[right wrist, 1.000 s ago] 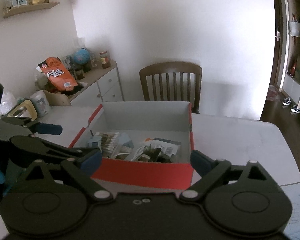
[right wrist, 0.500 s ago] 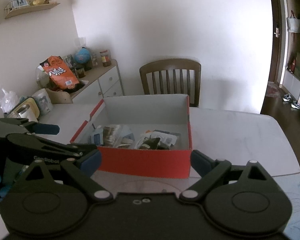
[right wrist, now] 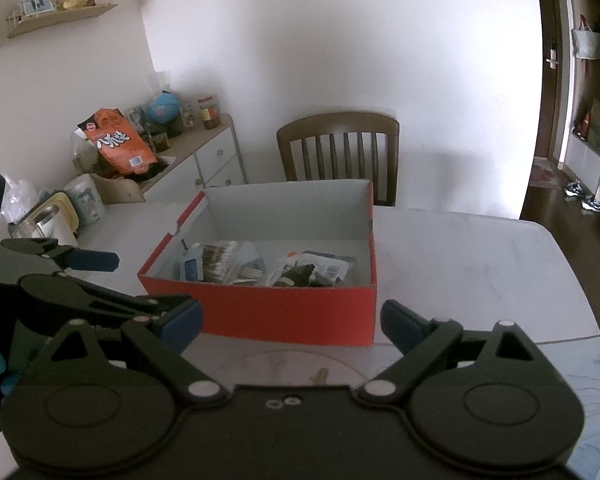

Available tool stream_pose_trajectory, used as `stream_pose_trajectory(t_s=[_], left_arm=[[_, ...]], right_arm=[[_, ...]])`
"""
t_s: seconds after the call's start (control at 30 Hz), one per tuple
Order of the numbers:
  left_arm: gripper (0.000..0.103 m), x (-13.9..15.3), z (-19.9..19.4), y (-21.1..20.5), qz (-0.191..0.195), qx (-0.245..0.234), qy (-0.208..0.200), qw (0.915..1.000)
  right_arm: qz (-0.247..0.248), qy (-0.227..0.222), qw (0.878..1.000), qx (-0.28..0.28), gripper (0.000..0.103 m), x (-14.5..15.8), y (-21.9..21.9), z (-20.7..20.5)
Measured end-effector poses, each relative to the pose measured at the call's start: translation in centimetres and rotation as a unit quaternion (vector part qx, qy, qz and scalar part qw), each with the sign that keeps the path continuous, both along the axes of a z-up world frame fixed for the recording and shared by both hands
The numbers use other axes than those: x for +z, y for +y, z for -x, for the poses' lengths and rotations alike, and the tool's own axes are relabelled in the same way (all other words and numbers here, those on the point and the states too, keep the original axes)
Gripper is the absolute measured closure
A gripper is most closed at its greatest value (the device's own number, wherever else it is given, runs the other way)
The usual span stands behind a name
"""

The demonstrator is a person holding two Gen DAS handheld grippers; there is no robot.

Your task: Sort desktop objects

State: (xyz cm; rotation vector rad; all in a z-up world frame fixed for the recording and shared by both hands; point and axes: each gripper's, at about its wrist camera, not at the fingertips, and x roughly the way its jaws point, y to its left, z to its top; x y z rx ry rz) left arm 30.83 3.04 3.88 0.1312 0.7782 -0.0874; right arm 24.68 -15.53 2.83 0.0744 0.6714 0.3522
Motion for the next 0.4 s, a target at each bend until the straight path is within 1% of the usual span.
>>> stream_pose_trajectory(t_s=[0.23,0.4], left_arm=[[0.0,-0.15,-0.06,0.09,-0.003,0.008,0.005,0.9999],[0.0,-0.17,0.15,0.35,0.01,0.0,0.011,0.9999]], right_arm=[[-0.001,0.006,1.0,-0.004,0.007,-0.19,-0.33,0.23],[-0.004,0.01,1.0,-0.01,0.007,-0.29,-0.41,0.57]])
